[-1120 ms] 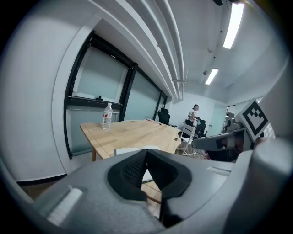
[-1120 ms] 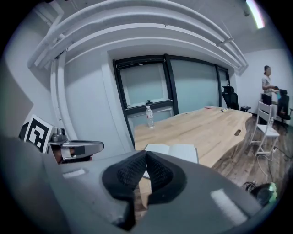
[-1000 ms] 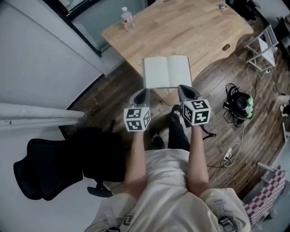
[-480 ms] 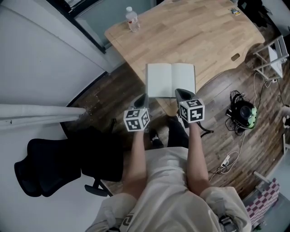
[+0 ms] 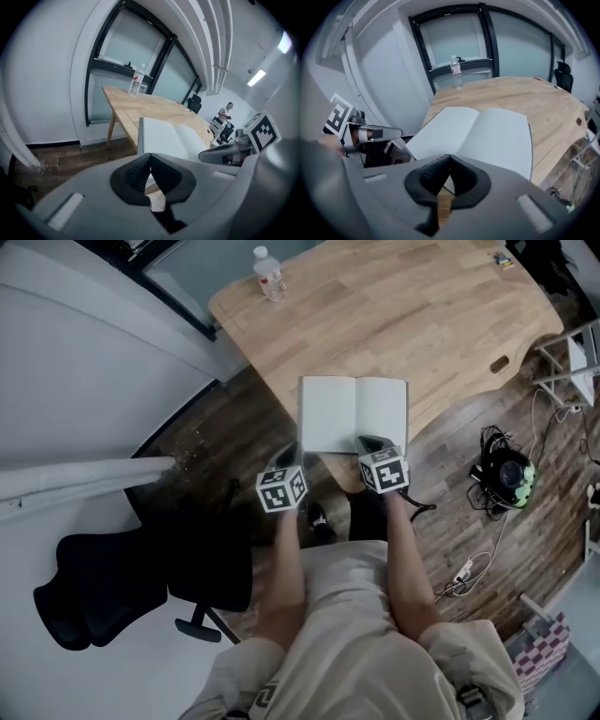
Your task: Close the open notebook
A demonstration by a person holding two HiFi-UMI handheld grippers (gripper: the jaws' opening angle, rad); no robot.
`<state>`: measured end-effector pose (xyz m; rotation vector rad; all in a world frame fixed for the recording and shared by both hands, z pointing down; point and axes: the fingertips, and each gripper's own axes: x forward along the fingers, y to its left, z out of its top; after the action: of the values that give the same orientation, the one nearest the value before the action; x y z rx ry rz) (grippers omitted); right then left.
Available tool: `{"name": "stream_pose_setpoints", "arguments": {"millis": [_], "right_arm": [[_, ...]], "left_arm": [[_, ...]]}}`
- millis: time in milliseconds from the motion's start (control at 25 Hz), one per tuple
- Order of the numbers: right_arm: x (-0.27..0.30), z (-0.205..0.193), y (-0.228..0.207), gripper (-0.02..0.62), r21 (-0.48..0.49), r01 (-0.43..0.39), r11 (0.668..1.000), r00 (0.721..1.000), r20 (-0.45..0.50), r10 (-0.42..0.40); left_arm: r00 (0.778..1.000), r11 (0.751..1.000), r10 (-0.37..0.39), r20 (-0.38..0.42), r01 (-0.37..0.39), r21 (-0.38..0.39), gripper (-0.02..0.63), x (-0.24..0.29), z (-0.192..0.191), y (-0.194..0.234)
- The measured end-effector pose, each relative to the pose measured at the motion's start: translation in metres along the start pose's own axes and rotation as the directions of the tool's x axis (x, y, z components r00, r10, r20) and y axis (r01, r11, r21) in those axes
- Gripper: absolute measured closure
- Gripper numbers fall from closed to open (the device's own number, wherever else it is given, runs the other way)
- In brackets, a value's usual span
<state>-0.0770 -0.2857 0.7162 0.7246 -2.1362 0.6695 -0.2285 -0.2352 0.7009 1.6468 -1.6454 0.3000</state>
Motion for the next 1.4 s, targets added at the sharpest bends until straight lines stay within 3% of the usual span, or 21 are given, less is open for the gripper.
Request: {"name": "stream_pose_setpoints", "arguments": {"millis": [200,440,600,720,960,1080,1280,1400], "right_arm": [[0.018,-0.016,-0.012,0.595,-0.036,0.033,0.999,0.997,-0.076,-0.035],[0.019,-0.014,-0.012,0.595,-0.009,0.019,1.0,0.995,-0.099,-0.02],[0.02,-0.015,-0.013,0.595,0.001,0.007,1.0,0.994,-0.105,-0.007],[0.02,-0.015,-0.013,0.595,0.011,0.0,1.0,0.994,-0.106,0.002],[0.019,-0.016,-0.012,0.594,0.011,-0.01,1.0,0.993,-0.118,0.011],[0.019,-0.015,-0.013,0.595,0.017,-0.012,1.0,0.994,-0.113,0.014],[0.02,-0.016,-0.012,0.595,0.032,-0.02,0.999,0.994,-0.104,0.023],[0.02,-0.014,-0.012,0.595,0.023,-0.019,1.0,0.994,-0.109,0.022]], "left_arm": [[1.0,0.995,0.005,0.019,-0.003,-0.103,0.597,0.012,-0.009,0.011],[0.998,0.984,0.039,0.044,-0.031,-0.178,0.597,0.013,-0.009,0.031],[0.998,0.972,0.02,0.051,-0.007,-0.235,0.595,0.016,-0.014,0.033],[0.996,0.945,-0.012,0.089,0.04,-0.324,0.591,0.019,-0.013,0.031],[0.987,0.873,-0.079,0.138,0.136,-0.469,0.412,0.028,-0.02,0.029],[0.985,0.843,-0.113,0.132,0.166,-0.513,0.368,0.034,-0.028,0.023],[0.982,0.832,-0.161,0.097,0.188,-0.523,0.37,0.044,-0.036,0.014],[0.978,0.838,-0.18,0.104,0.208,-0.505,0.399,0.044,-0.032,0.008]]}}
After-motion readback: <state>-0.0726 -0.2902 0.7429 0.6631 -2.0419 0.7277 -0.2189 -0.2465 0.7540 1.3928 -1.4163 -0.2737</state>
